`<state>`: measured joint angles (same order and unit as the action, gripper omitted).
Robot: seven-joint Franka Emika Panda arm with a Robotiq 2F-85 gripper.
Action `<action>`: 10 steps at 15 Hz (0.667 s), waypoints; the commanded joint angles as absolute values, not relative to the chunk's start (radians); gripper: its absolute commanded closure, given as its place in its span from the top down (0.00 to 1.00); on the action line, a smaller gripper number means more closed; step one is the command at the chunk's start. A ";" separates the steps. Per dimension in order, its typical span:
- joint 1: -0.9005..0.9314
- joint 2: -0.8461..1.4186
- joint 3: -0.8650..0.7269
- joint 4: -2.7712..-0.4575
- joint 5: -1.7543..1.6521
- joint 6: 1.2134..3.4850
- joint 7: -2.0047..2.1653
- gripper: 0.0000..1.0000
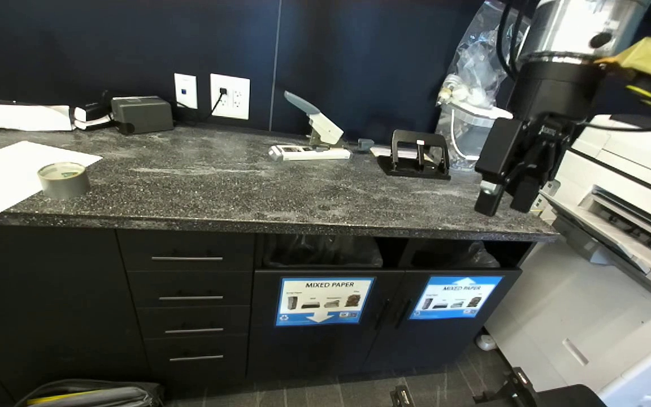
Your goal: Put two papers in the bin to the right and two in the left
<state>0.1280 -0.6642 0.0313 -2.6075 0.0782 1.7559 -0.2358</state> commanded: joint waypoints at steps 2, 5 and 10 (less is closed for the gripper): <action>0.152 -0.791 0.109 -2.639 -0.034 1.791 -0.200 1.00; 0.156 -0.806 0.129 -2.637 -0.083 1.839 -0.176 1.00; 0.159 -0.812 0.137 -2.642 -0.086 1.884 -0.129 1.00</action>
<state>0.1452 -0.7828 0.1295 -2.6243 -0.0746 1.8491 -0.1794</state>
